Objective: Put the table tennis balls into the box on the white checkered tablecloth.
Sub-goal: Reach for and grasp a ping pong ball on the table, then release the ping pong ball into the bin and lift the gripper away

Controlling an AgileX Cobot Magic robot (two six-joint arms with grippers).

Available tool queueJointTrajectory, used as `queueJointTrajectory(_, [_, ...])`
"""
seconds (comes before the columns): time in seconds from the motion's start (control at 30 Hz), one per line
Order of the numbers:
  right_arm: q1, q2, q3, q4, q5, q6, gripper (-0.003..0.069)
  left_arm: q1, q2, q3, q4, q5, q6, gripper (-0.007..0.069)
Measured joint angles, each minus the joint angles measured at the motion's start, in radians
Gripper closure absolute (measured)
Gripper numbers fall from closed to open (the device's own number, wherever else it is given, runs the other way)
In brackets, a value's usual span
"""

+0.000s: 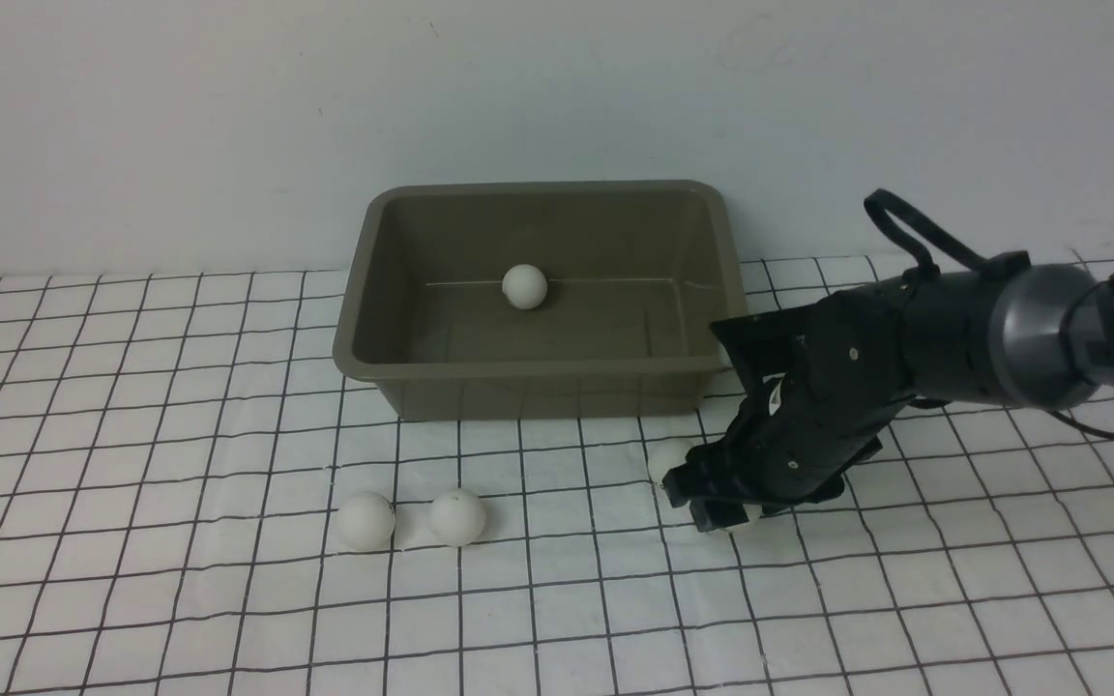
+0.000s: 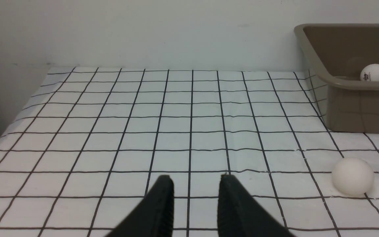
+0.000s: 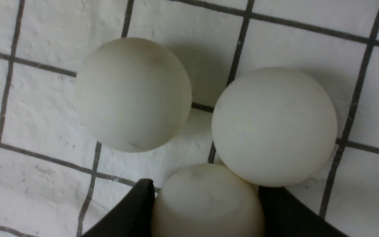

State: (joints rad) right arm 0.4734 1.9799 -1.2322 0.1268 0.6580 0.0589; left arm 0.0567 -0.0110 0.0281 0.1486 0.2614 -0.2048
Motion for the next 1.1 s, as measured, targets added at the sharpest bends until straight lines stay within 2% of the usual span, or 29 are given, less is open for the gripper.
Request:
queueJointTrajectory(0.3, [0.009, -0.004, -0.003, 0.0, 0.033, -0.026, 0.0295, 0.0, 0.0, 0.0, 0.0, 0.0, 0.0, 0.045])
queueJointTrajectory(0.6, [0.071, -0.122, -0.006, 0.021, 0.096, -0.075, 0.0295, 0.0, 0.0, 0.0, 0.0, 0.0, 0.0, 0.045])
queueJointTrajectory(0.8, [0.08, -0.188, -0.19, -0.021, 0.078, -0.079, 0.0295, 0.0, 0.0, 0.0, 0.0, 0.0, 0.0, 0.045])
queueJointTrajectory(1.1, [0.079, 0.068, -0.574, -0.141, 0.164, -0.079, 0.0295, 0.0, 0.0, 0.0, 0.0, 0.0, 0.0, 0.045])
